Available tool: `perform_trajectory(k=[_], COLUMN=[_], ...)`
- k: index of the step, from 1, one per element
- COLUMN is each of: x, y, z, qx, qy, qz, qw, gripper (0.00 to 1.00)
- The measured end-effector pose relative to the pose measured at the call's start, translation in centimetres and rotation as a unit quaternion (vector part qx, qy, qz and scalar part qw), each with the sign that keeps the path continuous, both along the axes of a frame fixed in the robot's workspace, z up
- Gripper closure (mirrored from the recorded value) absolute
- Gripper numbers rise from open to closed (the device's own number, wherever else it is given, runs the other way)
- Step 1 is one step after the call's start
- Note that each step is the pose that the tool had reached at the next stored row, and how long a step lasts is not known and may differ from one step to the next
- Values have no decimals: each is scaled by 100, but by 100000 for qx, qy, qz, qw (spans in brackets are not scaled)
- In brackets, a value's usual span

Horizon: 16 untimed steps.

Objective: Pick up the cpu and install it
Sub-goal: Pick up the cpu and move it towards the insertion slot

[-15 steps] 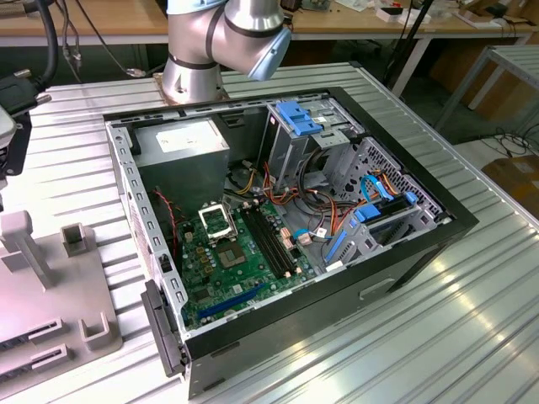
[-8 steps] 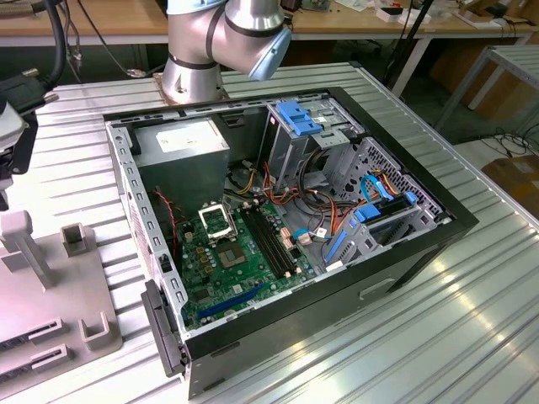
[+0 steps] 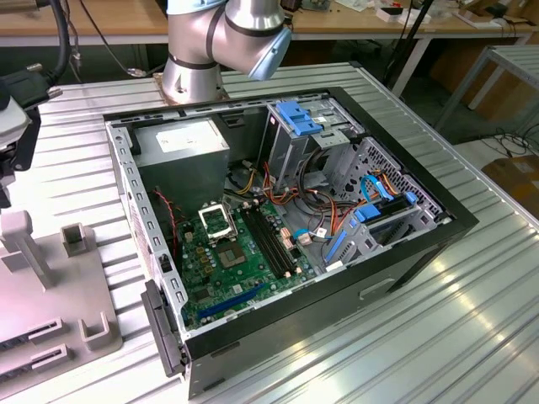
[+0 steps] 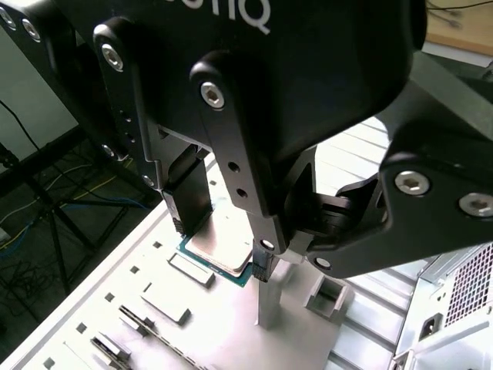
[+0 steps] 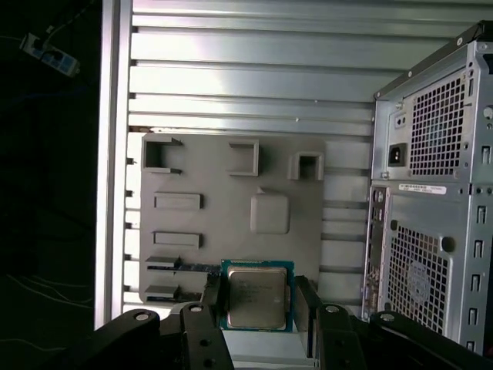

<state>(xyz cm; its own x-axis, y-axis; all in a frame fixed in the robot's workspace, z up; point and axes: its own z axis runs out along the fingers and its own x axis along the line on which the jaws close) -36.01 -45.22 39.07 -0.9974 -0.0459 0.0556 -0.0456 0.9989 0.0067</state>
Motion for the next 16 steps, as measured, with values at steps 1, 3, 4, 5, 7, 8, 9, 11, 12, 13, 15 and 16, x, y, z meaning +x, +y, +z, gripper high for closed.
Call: perform_trajectory(k=[1,3,4,5,7,8,9,11,12,13,15,16], x=[31,55,66,76,107,117,126,159,170,181,205,219], y=[0,0,0,0,0,0,0,0,0,0,0,0], z=[0,0,0,0,0,0,0,0,0,0,0,0], qx=[-3,-1,-1,-5,-3,-1,-1,-3,-1,2,-3,-5], qy=[40,67,83,97,141,154,172,218,234,248,290,310], qz=[-3,0,0,-1,-2,-3,-1,-3,-4,-3,-2,-1], qw=[100000,100000,100000,100000,100000,100000,100000,100000,100000,100000,100000,100000], gripper=[53,53,53,53,53,53,53,53,53,53,53,53])
